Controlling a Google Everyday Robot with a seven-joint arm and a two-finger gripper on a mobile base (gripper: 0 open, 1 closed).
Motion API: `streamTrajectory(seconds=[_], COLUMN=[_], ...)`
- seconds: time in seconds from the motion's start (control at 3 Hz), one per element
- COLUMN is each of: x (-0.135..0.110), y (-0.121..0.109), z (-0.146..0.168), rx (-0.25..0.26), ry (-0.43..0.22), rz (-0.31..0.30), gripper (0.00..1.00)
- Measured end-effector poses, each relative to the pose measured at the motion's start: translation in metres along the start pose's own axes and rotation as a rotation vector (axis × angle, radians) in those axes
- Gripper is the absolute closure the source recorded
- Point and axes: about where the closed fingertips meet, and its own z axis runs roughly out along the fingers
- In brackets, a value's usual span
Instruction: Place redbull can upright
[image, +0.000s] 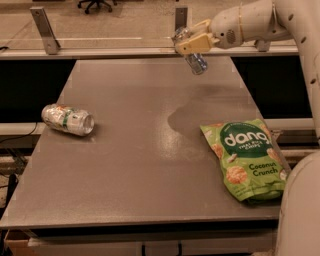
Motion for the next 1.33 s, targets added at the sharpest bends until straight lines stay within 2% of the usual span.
streamTrajectory(seconds=[0.33,0.67,1.33], x=[0.007,0.017,0.04], y=[0.012,0.018,0.025], z=[-0.009,-0.024,-0.041], rx=[-0.082,-0.103,-0.136], ry=[-0.107,-0.129,-0.205], rz=[-0.066,-0.099,-0.066], gripper=[1.0,1.0,1.0])
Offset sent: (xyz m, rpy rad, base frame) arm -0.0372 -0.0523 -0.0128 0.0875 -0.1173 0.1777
